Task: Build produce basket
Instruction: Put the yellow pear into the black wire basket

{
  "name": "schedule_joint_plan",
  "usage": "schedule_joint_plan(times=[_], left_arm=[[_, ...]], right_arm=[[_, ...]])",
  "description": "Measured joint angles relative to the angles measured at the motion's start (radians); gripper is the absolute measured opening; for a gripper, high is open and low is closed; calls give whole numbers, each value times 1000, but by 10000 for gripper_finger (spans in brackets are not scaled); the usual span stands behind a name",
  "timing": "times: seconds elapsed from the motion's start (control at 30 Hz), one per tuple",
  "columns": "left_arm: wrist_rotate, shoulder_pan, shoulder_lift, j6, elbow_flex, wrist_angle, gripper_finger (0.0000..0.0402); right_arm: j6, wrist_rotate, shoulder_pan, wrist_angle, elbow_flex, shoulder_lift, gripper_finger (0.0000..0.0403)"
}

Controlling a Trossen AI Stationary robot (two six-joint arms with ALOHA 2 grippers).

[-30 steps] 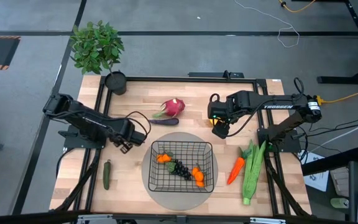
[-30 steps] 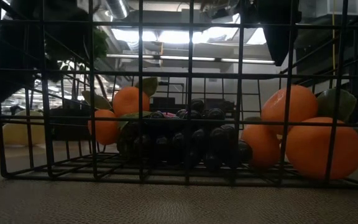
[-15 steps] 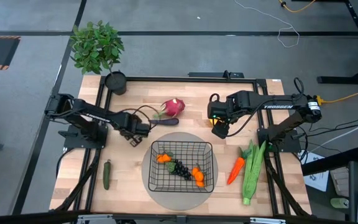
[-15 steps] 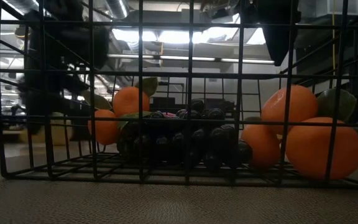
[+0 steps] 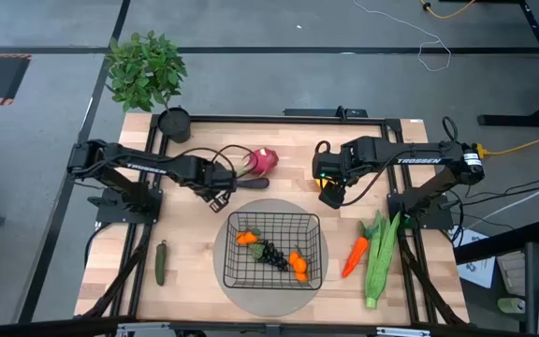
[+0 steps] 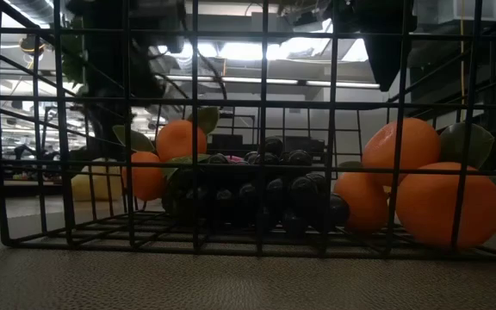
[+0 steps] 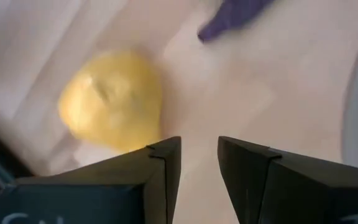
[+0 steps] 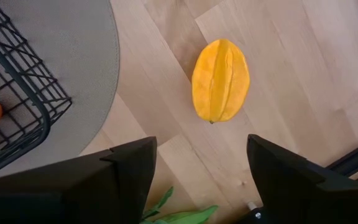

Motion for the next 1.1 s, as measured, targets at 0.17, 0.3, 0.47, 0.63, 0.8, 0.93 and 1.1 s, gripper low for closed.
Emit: schedule_joint_plan(times=[0.17, 0.3, 0.47, 0.63, 0.8, 0.93, 1.1], left_arm=[[82, -30, 0, -176, 30, -140, 94], [83, -46, 0, -232, 30, -227, 95], [80, -51, 0, -275, 30, -236, 113], [52, -50, 8, -305, 30, -216, 148], [50, -46, 46, -321, 30, -215, 183], [1, -26, 75, -326, 14, -212, 196], [52, 28, 73, -319, -53, -239, 194]], right_arm=[[-6, 0, 0, 0, 0, 0, 237], [-10, 0, 0, 0, 0, 0, 237], [-47, 0, 0, 0, 0, 0, 237], [-86, 27, 0, 3, 0, 0, 237], [-87, 97, 0, 3, 0, 0, 237], [-89, 98, 0, 3, 0, 0, 237], [-90, 97, 0, -3, 0, 0, 237]])
